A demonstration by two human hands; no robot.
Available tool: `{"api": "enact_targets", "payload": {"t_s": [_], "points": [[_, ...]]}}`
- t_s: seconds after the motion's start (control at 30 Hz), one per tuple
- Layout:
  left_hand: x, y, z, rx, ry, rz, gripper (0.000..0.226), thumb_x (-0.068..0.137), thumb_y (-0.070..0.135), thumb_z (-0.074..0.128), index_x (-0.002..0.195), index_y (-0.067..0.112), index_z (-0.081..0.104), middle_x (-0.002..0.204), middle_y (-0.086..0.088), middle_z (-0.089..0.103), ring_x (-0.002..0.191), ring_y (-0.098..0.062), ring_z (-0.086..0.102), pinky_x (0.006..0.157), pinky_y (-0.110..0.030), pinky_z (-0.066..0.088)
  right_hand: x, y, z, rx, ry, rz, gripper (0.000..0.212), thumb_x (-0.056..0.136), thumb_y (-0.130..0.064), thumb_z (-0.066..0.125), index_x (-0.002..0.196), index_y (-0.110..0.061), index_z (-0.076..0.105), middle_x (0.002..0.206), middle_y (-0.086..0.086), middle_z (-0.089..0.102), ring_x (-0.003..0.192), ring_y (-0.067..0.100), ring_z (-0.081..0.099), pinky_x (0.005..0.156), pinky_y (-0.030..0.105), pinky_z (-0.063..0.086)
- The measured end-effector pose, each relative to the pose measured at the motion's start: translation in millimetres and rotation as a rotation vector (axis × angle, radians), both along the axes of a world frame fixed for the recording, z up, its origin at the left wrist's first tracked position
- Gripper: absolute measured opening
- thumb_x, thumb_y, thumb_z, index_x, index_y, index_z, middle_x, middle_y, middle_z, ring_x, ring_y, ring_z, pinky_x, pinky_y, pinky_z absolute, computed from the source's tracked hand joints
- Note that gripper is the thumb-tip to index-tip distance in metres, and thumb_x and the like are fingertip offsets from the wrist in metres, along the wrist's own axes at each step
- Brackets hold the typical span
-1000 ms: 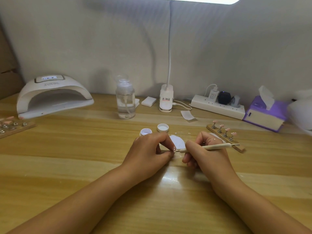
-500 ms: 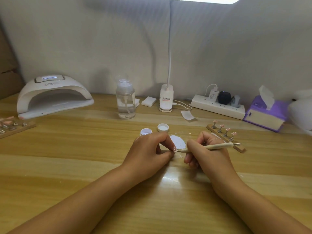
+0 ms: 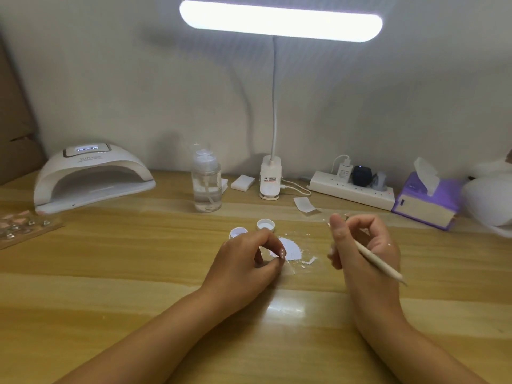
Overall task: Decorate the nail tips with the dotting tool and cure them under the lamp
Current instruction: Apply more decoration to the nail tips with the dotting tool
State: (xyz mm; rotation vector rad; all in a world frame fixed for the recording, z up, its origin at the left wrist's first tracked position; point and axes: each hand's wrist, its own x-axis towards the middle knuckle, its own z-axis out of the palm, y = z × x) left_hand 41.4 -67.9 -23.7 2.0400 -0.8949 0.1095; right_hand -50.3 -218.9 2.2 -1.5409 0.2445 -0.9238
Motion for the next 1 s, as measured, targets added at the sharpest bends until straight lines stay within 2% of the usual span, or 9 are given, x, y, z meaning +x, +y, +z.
{"api": "enact_targets", "payload": {"t_s": [0.07, 0.17, 0.33, 0.43, 0.53, 0.6, 0.73, 0.9, 1.0], "points": [[-1.5, -0.2, 1.1, -0.016, -0.02, -0.006, 0.009, 0.089, 0.021, 0.068, 0.087, 0.029, 0.064, 0.09, 0.024, 0.064, 0.073, -0.005, 0.053, 0.067, -0.018, 0.039, -3.4, -3.8, 4.0, -0.147, 0.013, -0.011, 0.016, 0.096, -0.035, 0.054, 0.097, -0.02, 0.06, 0.078, -0.002, 0.072, 0.059, 0.009, 0.064, 0.054, 0.021, 0.052], [-3.7, 0.6, 2.9, -0.03, -0.027, -0.022, 0.009, 0.092, 0.022, 0.066, 0.09, 0.03, 0.062, 0.088, 0.021, 0.064, 0.078, -0.004, 0.057, 0.068, -0.02, 0.039, -11.1, -12.5, 16.2, -0.388, 0.088, 0.023, 0.024, 0.102, -0.033, 0.043, 0.097, -0.024, 0.065, 0.074, -0.005, 0.073, 0.056, 0.011, 0.065, 0.055, 0.024, 0.054], [-8.0, 2.1, 4.9, -0.076, -0.036, -0.037, 0.013, 0.089, 0.023, 0.069, 0.088, 0.035, 0.064, 0.088, 0.023, 0.069, 0.073, -0.004, 0.062, 0.066, -0.016, 0.041, -17.6, -28.9, 33.4, -0.727, 0.438, 0.095, 0.007, 0.093, -0.021, 0.062, 0.094, -0.028, 0.064, 0.077, -0.014, 0.073, 0.069, 0.004, 0.068, 0.071, 0.04, 0.058], [-10.1, 2.6, 7.4, -0.134, -0.078, -0.037, 0.012, 0.086, 0.021, 0.074, 0.088, 0.033, 0.071, 0.084, 0.027, 0.069, 0.064, -0.005, 0.059, 0.063, -0.011, 0.04, -22.6, -20.3, 16.1, -0.719, 0.509, 0.141, 0.008, 0.089, -0.024, 0.071, 0.093, -0.027, 0.065, 0.083, -0.011, 0.071, 0.078, 0.003, 0.067, 0.076, 0.034, 0.056], [-13.6, 1.8, 10.9, -0.197, -0.075, -0.084, 0.011, 0.086, 0.019, 0.075, 0.087, 0.029, 0.075, 0.082, 0.025, 0.069, 0.061, -0.007, 0.058, 0.061, -0.013, 0.041, -31.0, -9.3, -5.3, -0.614, 0.379, 0.079, 0.015, 0.086, -0.021, 0.076, 0.093, -0.027, 0.064, 0.084, -0.021, 0.069, 0.077, 0.003, 0.067, 0.071, 0.028, 0.056], [-17.0, -0.8, 13.1, -0.231, -0.057, -0.12, 0.011, 0.087, 0.017, 0.074, 0.087, 0.028, 0.075, 0.08, 0.022, 0.07, 0.064, -0.004, 0.06, 0.06, -0.015, 0.044, -32.1, -6.1, -10.4, -0.532, 0.329, 0.096, 0.017, 0.086, -0.018, 0.077, 0.094, -0.025, 0.064, 0.086, -0.018, 0.07, 0.076, 0.006, 0.069, 0.069, 0.029, 0.057], [-22.8, -5.9, 11.9, -0.274, 0.046, -0.202, 0.016, 0.089, 0.011, 0.071, 0.093, 0.025, 0.075, 0.082, 0.011, 0.073, 0.067, -0.009, 0.065, 0.061, -0.03, 0.055, -33.0, 1.5, -10.8, -0.516, 0.258, 0.112, 0.016, 0.087, -0.019, 0.075, 0.091, -0.028, 0.063, 0.077, -0.016, 0.073, 0.067, 0.009, 0.07, 0.066, 0.03, 0.057], [-33.2, -8.1, 6.0, -0.259, 0.123, -0.21, 0.028, 0.09, 0.009, 0.069, 0.095, 0.035, 0.074, 0.084, 0.009, 0.072, 0.069, -0.012, 0.065, 0.062, -0.03, 0.055, -36.2, 0.6, -12.1, -0.515, 0.269, 0.075, 0.019, 0.086, -0.015, 0.075, 0.087, -0.028, 0.062, 0.07, -0.018, 0.071, 0.064, 0.004, 0.07, 0.065, 0.028, 0.057], [-34.3, -7.4, 6.5, -0.242, 0.158, -0.197, 0.027, 0.091, 0.01, 0.068, 0.095, 0.036, 0.073, 0.086, 0.011, 0.074, 0.074, -0.006, 0.066, 0.063, -0.022, 0.05, -36.5, 2.9, -12.7, -0.523, 0.276, 0.071, 0.021, 0.085, -0.014, 0.077, 0.087, -0.029, 0.063, 0.069, -0.018, 0.071, 0.063, 0.003, 0.07, 0.065, 0.026, 0.057]]}}
